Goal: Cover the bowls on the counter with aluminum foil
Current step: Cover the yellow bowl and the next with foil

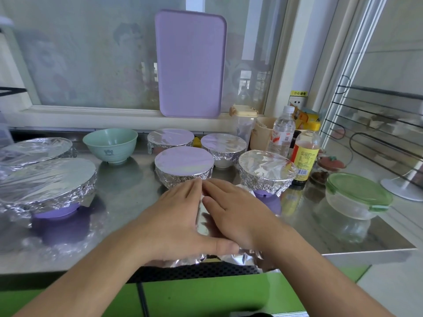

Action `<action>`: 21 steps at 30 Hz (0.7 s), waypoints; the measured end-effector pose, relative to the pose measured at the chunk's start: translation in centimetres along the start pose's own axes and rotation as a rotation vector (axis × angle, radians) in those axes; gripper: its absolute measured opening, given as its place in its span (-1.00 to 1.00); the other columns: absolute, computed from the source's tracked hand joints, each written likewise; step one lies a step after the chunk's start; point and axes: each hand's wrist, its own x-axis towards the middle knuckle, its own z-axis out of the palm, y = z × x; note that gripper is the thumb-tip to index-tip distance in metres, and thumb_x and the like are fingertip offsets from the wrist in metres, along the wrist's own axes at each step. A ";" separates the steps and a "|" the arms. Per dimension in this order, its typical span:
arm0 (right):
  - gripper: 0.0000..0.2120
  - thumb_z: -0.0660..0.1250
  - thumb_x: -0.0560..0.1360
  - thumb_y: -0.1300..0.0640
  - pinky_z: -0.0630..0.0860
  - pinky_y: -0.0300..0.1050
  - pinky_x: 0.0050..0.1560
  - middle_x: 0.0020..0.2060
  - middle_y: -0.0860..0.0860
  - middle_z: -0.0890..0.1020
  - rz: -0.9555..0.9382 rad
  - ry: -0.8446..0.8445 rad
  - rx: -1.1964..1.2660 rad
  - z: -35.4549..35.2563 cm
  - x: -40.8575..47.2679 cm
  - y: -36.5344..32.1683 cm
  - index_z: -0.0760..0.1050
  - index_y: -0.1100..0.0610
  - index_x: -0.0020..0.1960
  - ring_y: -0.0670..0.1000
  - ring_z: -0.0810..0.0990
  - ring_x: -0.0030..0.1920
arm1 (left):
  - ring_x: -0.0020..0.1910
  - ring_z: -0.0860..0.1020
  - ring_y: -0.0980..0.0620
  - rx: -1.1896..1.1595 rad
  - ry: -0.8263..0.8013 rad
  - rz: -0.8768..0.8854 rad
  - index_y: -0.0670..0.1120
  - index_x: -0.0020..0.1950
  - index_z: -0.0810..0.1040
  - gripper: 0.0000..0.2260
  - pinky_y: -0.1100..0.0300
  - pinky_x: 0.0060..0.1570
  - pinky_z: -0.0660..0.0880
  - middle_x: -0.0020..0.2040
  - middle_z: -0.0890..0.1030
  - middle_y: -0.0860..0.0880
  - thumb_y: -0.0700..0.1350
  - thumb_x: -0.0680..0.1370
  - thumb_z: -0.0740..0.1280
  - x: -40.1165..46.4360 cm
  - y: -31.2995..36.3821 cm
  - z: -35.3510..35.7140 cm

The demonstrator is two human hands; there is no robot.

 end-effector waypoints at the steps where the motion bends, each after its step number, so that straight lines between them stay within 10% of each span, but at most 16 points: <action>1: -0.49 -0.12 0.69 -0.07 0.41 0.14 0.38 0.33 0.09 0.53 -0.001 -0.010 -0.041 0.3 -0.1 0.2 0.49 0.17 0.27 0.14 0.43 0.41 | 0.61 -0.08 0.25 0.012 0.001 -0.007 0.03 0.69 -0.16 0.30 0.30 0.51 -0.01 0.67 -0.07 0.19 0.69 0.20 0.29 -0.1 -0.1 0.0; 7: -0.68 0.02 0.73 0.08 0.50 0.27 0.05 0.01 0.21 0.52 0.115 0.020 0.104 0.8 -1.2 0.9 0.44 0.26 0.05 0.31 0.47 0.08 | 0.49 -0.27 0.43 -0.017 -0.034 -0.060 0.05 0.67 -0.36 0.39 0.24 0.56 -0.07 0.65 -0.28 0.27 0.73 0.15 0.26 -1.0 -1.2 0.3; 12: -0.45 -0.08 0.73 -0.24 0.26 -0.08 0.49 0.36 0.01 0.48 0.205 0.023 0.155 0.1 -2.9 0.6 0.42 0.14 0.37 0.01 0.33 0.48 | 0.55 -0.37 0.37 -0.037 -0.062 -0.089 0.13 0.62 -0.47 0.39 0.14 0.62 -0.08 0.59 -0.43 0.32 0.79 0.10 0.14 -1.8 -1.8 0.5; 15: -0.11 -0.37 0.63 -0.39 0.18 0.06 0.57 0.50 0.08 0.37 0.131 -0.060 -0.082 -0.1 -3.8 0.8 0.33 0.20 0.52 0.09 0.20 0.60 | 0.57 -0.36 0.33 -0.027 -0.069 -0.092 0.13 0.61 -0.50 0.35 0.14 0.63 -0.10 0.59 -0.44 0.31 0.78 0.14 0.14 -2.2 -2.0 0.4; 21: -0.58 0.14 0.67 -0.11 0.38 0.30 0.39 0.36 0.25 0.47 0.035 -0.044 -0.208 -1.7 -0.9 -1.3 0.45 0.19 0.31 0.31 0.35 0.48 | 0.57 -0.35 0.33 -0.004 -0.065 -0.093 0.08 0.63 -0.46 0.34 0.24 0.56 -0.15 0.61 -0.42 0.27 0.73 0.20 0.19 -2.0 -1.6 0.1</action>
